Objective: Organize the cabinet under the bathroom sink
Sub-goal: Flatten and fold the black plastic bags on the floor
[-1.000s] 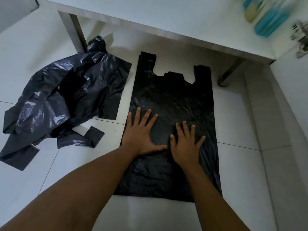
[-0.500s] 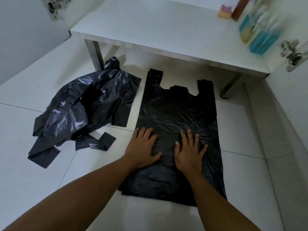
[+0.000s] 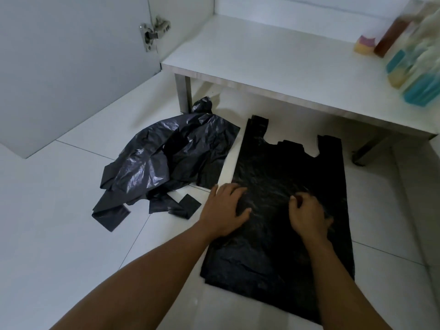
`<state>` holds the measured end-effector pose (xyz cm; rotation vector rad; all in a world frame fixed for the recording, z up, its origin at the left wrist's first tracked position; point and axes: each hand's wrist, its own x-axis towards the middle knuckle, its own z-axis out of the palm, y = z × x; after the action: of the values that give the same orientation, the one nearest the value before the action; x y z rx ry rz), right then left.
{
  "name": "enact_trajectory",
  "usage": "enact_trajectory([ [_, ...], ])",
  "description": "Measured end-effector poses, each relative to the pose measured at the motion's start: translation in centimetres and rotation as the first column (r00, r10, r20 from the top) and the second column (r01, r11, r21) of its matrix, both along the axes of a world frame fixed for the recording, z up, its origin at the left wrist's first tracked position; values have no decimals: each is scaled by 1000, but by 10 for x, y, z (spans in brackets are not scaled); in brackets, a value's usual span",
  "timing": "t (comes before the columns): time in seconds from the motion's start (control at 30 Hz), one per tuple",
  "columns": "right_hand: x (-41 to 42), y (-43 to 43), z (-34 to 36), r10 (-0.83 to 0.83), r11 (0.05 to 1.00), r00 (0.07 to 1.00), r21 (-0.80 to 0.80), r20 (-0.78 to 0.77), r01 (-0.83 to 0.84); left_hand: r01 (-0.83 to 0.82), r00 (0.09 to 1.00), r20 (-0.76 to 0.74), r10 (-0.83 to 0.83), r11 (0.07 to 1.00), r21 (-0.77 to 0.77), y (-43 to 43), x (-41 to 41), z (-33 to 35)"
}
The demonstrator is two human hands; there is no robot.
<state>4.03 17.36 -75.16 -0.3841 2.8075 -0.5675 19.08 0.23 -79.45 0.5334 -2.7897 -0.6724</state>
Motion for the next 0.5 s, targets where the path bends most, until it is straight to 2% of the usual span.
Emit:
enact_trajectory([
  [0.07,8,-28,6,66,998,997,-7,-35,-66,-187,977,-97,192,981,55,-20,6,3],
  [0.1,15,-44,7,131,991,990,-20,-43,-132,-254,961,-94,260,964,75,-31,9,5],
  [0.17,31,-75,8,289,955,957,-59,-32,-291,-305,952,19,305,948,86,-51,13,8],
  [0.23,46,-103,7,427,902,904,-72,-5,-427,-290,942,196,274,955,59,-69,17,8],
  [0.33,58,-134,9,527,848,850,-98,31,-522,-239,901,363,237,970,-40,-83,25,5],
  [0.4,60,-149,10,534,838,845,-151,26,-525,-271,902,329,278,960,-66,-87,32,3],
  [0.5,57,-167,13,501,851,864,-161,-39,-500,-323,922,223,315,946,-2,-96,40,0],
])
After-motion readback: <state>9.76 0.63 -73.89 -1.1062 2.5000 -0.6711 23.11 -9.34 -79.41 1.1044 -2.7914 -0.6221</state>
